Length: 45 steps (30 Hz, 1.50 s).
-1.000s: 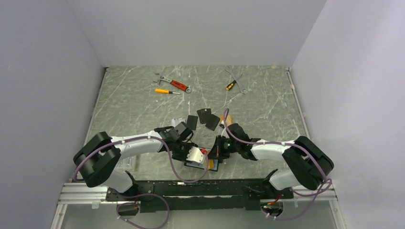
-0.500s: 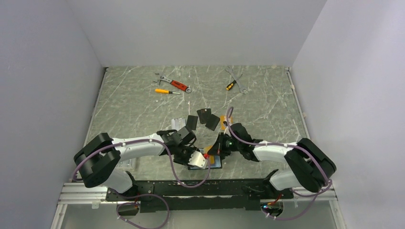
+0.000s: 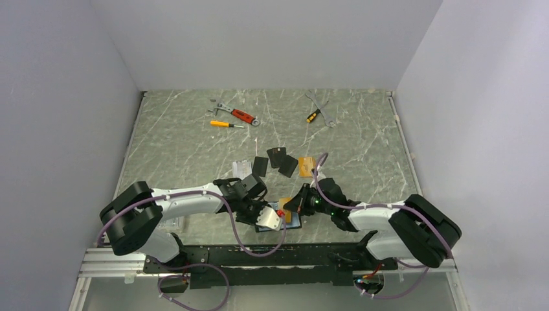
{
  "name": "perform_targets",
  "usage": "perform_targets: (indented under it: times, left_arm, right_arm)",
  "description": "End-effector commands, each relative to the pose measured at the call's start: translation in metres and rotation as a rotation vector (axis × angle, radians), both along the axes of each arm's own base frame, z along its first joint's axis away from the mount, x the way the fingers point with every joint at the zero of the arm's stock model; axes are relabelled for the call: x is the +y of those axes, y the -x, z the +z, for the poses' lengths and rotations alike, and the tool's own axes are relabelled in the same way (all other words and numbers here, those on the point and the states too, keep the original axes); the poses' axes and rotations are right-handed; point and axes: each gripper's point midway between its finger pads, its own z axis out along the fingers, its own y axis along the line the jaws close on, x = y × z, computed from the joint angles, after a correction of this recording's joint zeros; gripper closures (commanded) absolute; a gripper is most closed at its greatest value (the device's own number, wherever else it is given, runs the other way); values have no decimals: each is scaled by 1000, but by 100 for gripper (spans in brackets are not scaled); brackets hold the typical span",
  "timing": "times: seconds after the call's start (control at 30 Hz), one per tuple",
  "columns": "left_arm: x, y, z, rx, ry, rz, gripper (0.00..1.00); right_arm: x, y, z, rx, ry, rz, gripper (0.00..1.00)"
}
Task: Put the credit cards into the card holder
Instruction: Insert the credit card into the card holder.
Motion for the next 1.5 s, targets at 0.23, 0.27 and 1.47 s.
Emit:
perform_targets:
  times: [0.23,0.27,1.47]
  left_arm:
    - [14,15,-16,58,-73,20,65]
    - [14,16,-17,59,-76,21,65]
    - [16,14,-16,34,-99,19,74]
  right_arm:
    - [15,-7,17,-49,-176,-63,100]
    - [15,-7,17,-47,-175,-65,100]
    - [14,23,-8,18,-152,-52,100]
